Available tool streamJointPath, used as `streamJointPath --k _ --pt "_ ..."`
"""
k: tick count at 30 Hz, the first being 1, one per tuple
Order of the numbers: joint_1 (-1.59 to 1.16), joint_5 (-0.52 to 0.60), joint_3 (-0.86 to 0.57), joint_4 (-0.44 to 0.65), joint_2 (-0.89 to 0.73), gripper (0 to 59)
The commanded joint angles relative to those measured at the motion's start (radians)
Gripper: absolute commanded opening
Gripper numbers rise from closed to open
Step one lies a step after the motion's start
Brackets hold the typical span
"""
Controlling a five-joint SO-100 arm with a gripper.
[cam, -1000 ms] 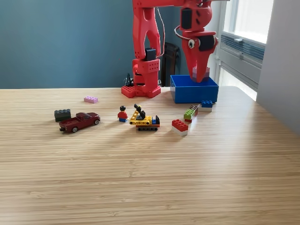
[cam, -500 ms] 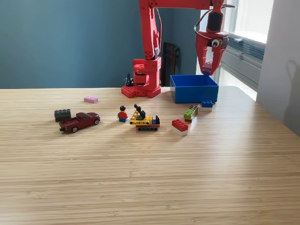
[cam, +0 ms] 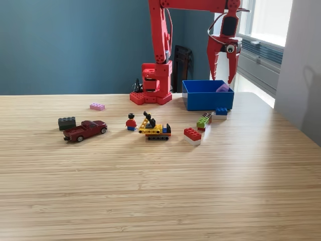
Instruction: Grasp a lego block and put it in the bin.
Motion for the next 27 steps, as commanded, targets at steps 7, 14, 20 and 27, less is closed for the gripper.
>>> streamJointPath --k 7,14,20,27 --pt "0.060 0.002 -0.135 0.035 0.049 10.5" --pt "0.403 -0.069 -0.201 0.032 0.049 0.1" --pt "0.732 -0.164 -0.207 0.032 0.049 0.1" --pt "1.020 -0.250 -0.198 0.032 0.049 0.1"
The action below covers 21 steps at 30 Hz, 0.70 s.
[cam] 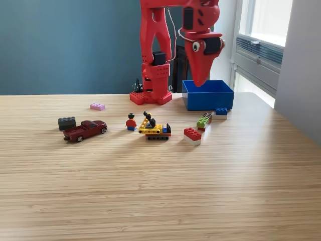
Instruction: Grasp a lego block and put it in the bin.
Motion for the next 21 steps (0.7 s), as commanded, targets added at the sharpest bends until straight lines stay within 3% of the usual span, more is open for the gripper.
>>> streamJointPath --k 1,7,21 --pt "0.193 -0.052 -0.048 0.018 0.049 0.1" --pt "0.282 -0.071 -0.044 0.018 0.049 0.1" --pt "0.291 0.003 -0.037 0.017 0.049 0.1"
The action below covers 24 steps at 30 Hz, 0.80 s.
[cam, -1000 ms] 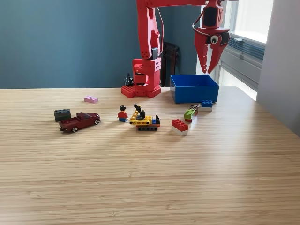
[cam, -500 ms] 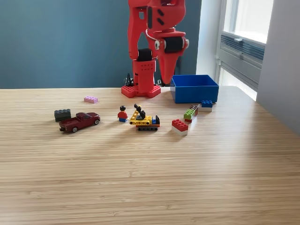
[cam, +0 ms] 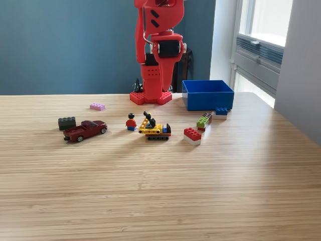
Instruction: Grasp a lego block and put it in the bin.
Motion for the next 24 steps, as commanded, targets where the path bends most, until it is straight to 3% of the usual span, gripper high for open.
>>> streamJointPath --k 1,9,24 --pt "0.006 0.021 -0.037 0.017 0.049 0.1" --pt "0.014 0.054 -0.038 0.014 0.049 0.1" --pt "0.005 -0.104 -0.003 -0.083 0.049 0.1"
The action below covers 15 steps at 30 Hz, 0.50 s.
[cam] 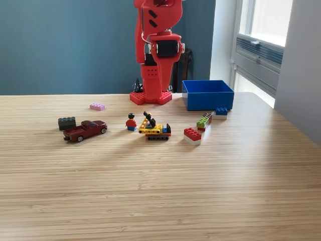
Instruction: Grasp a lego block and put it in the bin.
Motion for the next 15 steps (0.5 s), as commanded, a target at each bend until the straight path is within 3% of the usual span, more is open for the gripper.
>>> streamJointPath --k 1,7,15 --pt "-0.012 -0.041 0.009 -0.049 0.049 0.1" --pt "-0.023 -0.051 0.106 -0.175 0.049 0.1" --pt "-0.147 0.199 0.152 -0.201 0.049 0.1"
